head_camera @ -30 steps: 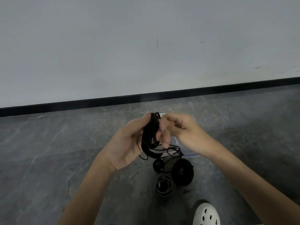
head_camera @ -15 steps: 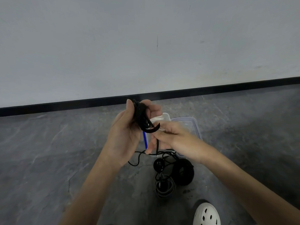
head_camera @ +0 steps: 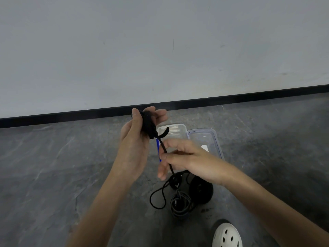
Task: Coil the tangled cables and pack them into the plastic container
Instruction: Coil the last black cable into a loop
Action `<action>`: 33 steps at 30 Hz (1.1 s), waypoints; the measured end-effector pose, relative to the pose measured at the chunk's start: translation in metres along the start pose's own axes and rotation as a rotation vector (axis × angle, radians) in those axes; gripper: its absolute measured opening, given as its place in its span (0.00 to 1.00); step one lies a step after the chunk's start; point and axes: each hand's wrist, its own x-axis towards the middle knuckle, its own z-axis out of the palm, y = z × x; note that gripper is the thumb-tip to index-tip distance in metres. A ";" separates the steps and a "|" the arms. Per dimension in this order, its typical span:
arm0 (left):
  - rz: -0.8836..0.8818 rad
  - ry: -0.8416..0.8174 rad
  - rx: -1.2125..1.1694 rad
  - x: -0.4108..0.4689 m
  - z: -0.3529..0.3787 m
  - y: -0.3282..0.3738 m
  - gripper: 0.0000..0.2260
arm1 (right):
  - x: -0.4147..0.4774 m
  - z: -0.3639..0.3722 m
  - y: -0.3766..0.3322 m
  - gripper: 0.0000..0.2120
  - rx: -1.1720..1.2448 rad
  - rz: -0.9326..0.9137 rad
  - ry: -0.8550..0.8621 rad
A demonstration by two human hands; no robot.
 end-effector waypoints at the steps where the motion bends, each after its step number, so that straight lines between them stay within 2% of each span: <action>1: 0.009 0.011 -0.007 0.001 0.000 0.000 0.19 | 0.000 0.000 0.000 0.02 -0.012 0.001 -0.017; 2: 0.019 0.026 -0.013 0.001 0.000 -0.001 0.19 | 0.000 0.001 0.000 0.02 -0.017 0.007 -0.028; 6: 0.023 0.127 -0.011 0.005 -0.008 -0.002 0.16 | 0.000 0.006 0.000 0.13 -0.102 0.004 -0.027; 11: -0.002 0.152 0.028 0.009 -0.014 -0.006 0.12 | -0.001 0.009 -0.001 0.11 -0.121 -0.044 -0.009; 15: 0.046 0.106 0.097 0.009 -0.014 -0.009 0.14 | -0.005 0.007 0.001 0.07 -0.094 -0.082 -0.011; 20: 0.083 0.120 0.161 0.011 -0.021 -0.008 0.14 | -0.004 0.007 0.005 0.16 -0.168 -0.126 -0.017; 23: 0.113 0.136 0.407 0.010 -0.022 -0.011 0.13 | -0.001 0.009 0.006 0.18 -0.106 -0.112 0.017; 26: 0.135 0.050 0.737 0.009 -0.023 -0.013 0.12 | -0.001 0.008 0.005 0.12 -0.080 -0.126 0.093; 30: -0.022 -0.105 1.130 0.006 -0.022 -0.013 0.17 | -0.003 -0.001 0.004 0.10 -0.247 -0.185 0.239; 33: -0.157 -0.276 1.167 0.000 -0.016 -0.009 0.24 | -0.005 -0.006 0.003 0.09 -0.294 -0.190 0.303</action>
